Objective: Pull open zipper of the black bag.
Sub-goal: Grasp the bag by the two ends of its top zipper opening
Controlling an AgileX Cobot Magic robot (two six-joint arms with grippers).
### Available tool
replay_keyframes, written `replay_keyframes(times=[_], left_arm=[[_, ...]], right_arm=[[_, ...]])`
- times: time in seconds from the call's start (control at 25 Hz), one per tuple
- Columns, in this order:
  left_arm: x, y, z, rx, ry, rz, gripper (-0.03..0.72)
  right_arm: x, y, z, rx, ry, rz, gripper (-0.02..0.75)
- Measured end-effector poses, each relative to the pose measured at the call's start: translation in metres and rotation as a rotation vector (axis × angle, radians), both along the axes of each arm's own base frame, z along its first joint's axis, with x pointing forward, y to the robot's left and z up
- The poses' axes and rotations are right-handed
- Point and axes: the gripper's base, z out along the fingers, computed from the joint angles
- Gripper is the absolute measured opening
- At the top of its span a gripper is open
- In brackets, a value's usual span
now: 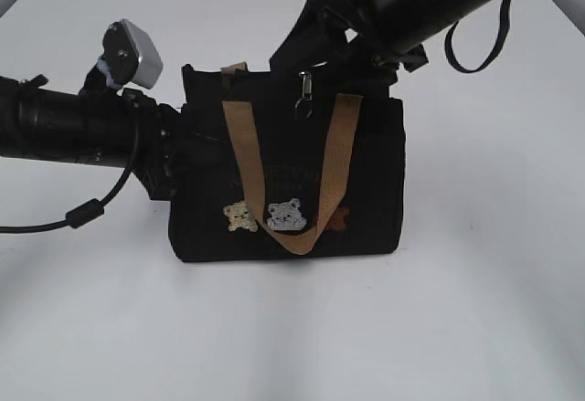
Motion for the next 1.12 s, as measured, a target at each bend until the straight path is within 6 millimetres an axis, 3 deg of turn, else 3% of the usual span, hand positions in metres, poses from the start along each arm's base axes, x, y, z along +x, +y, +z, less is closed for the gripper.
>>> replay_keyframes(times=[0.24,0.56,0.64,0.8,0.84,0.92,1.12], left_arm=[[0.000,0.000,0.000,0.000,0.000,0.000,0.067],[0.000,0.000,0.000,0.006,0.000,0.005,0.066],[0.001,0.001,-0.001,0.009,0.000,0.008,0.066],[0.001,0.002,-0.001,0.013,0.000,0.016,0.066],[0.001,0.002,-0.001,0.012,0.000,0.017,0.066],[0.001,0.002,-0.001,0.013,0.000,0.018,0.066],[0.001,0.002,-0.001,0.012,0.000,0.017,0.066]], right_arm=[[0.018,0.001,-0.037,-0.033,0.100,-0.094,0.485],[0.027,0.008,-0.052,-0.036,0.109,-0.170,0.465],[0.030,0.011,-0.056,-0.044,0.089,-0.187,0.387],[0.034,0.011,-0.059,-0.064,0.056,-0.211,0.088],[0.034,0.011,-0.059,-0.067,0.053,-0.212,0.046],[0.034,0.011,-0.059,-0.069,0.052,-0.212,-0.001],[0.031,0.006,-0.057,-0.103,0.042,-0.179,-0.001]])
